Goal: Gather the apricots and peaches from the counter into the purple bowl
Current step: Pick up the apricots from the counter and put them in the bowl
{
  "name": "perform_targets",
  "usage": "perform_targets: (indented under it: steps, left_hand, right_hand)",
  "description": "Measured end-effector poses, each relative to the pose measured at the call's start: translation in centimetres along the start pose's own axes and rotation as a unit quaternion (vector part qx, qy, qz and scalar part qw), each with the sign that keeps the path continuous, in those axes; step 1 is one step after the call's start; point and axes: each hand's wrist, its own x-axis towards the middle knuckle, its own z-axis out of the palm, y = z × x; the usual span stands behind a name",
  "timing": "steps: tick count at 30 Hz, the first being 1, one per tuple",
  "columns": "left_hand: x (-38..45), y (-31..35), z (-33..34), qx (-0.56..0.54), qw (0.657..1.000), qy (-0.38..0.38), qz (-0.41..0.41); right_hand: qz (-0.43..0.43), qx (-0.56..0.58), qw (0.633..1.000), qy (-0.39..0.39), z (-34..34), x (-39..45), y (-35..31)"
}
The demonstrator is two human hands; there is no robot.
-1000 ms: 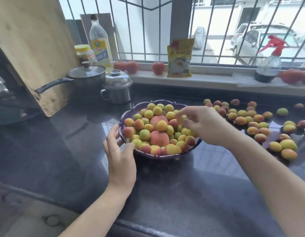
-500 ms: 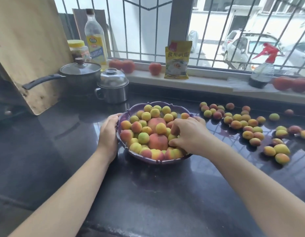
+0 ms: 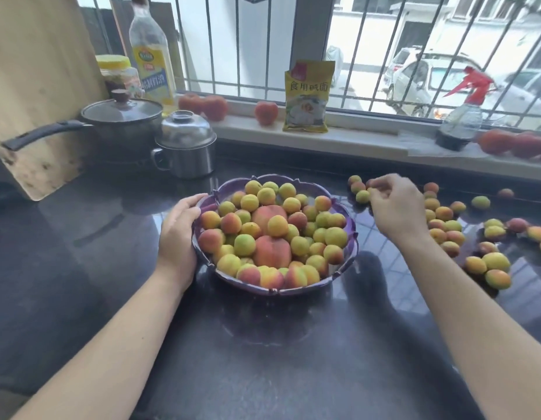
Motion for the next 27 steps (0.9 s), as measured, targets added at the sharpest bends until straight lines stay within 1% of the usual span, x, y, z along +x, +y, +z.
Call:
perform_targets:
  steps: [1, 3, 4, 6, 8, 11, 16, 18, 21, 23, 25, 27]
  left_hand:
    - [0.0, 0.0, 0.1, 0.0, 1.0, 0.001, 0.002]
    - [0.0, 0.1, 0.1, 0.0, 1.0, -0.002, 0.006]
    - [0.0, 0.1, 0.0, 0.001, 1.0, -0.006, 0.006]
    - [0.0, 0.1, 0.0, -0.003, 1.0, -0.011, 0.008]
    - [-0.1, 0.1, 0.0, -0.003, 1.0, -0.018, 0.015]
    - [-0.2, -0.1, 0.1, 0.0, 1.0, -0.02, 0.024]
    - [-0.2, 0.1, 0.1, 0.009, 1.0, -0.012, 0.022]
    - [-0.3, 0.1, 0.1, 0.018, 0.999, -0.013, 0.025]
    - [-0.3, 0.2, 0.0, 0.03, 0.999, -0.016, 0.026]
    - [-0.2, 0.3, 0.0, 0.037, 0.999, -0.018, 0.024]
    - [-0.3, 0.4, 0.0, 0.042, 0.999, -0.015, 0.02]
    - [-0.5, 0.5, 0.1, 0.046, 0.999, -0.015, 0.017]
  right_hand:
    - [0.006, -0.048, 0.999, -0.021, 1.2, 0.2, 1.4]
    - [-0.001, -0.133, 0.987, -0.09, 3.3, 0.1, 2.9]
    - [-0.012, -0.167, 0.98, -0.106, 4.1, 0.2, 3.2]
    - [-0.03, -0.214, 0.971, -0.102, 4.9, 0.7, 2.9]
    - [-0.03, -0.254, 0.961, -0.103, 5.2, 1.3, 2.5]
    - [-0.03, -0.272, 0.956, -0.101, 5.5, 2.0, 2.7]
    - [0.009, -0.251, 0.966, -0.064, 6.2, 3.0, 3.6]
    - [0.021, -0.221, 0.974, -0.048, 6.3, 3.1, 3.9]
    - [0.015, -0.148, 0.988, -0.032, 5.7, 2.9, 4.5]
    - [0.007, -0.082, 0.997, -0.003, 5.1, 2.4, 4.8]
    - [-0.006, -0.017, 0.999, 0.039, 4.7, 1.5, 4.7]
    - [-0.007, 0.038, 0.998, 0.046, 4.5, 0.8, 4.6]
